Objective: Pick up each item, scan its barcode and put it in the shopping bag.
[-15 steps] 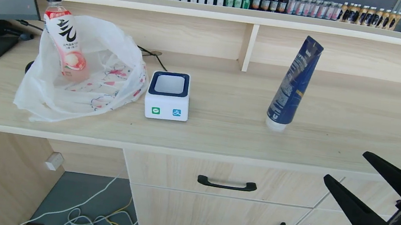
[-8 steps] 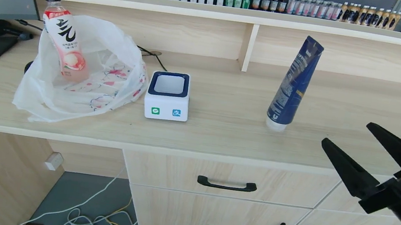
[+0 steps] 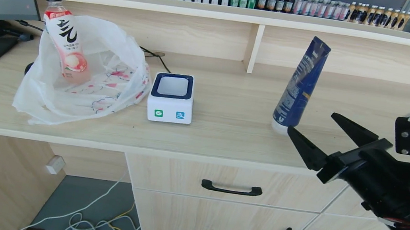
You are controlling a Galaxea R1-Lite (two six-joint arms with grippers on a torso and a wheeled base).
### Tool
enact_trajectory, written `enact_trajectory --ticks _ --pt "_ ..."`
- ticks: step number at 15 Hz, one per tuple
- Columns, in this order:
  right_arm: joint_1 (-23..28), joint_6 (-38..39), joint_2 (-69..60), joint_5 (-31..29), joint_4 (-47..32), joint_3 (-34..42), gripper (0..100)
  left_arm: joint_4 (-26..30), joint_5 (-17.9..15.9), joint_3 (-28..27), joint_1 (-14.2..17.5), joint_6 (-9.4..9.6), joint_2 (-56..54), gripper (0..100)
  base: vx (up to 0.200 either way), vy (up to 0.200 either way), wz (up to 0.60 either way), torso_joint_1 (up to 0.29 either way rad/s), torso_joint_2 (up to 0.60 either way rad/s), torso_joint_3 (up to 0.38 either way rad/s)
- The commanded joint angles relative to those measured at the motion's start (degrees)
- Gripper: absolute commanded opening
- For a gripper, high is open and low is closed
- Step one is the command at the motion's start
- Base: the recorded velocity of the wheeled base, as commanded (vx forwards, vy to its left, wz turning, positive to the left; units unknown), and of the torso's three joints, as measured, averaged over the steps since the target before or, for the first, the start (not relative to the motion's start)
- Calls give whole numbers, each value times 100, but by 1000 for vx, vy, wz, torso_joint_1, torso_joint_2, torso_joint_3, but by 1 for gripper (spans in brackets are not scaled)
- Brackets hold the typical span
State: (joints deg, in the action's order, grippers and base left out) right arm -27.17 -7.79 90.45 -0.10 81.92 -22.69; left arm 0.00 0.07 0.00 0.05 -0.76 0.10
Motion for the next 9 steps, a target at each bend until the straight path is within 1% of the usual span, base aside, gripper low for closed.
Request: enact_trajectory --ticks 1,9 --pt "81 -3 350 1 -53 -236 100 0 1 0 4 -4 -1 100 0 0 0 0 0 0" --pt "335 32 500 27 -897 -1054 100 0 1 0 4 -4 -1 100 0 0 0 0 0 0"
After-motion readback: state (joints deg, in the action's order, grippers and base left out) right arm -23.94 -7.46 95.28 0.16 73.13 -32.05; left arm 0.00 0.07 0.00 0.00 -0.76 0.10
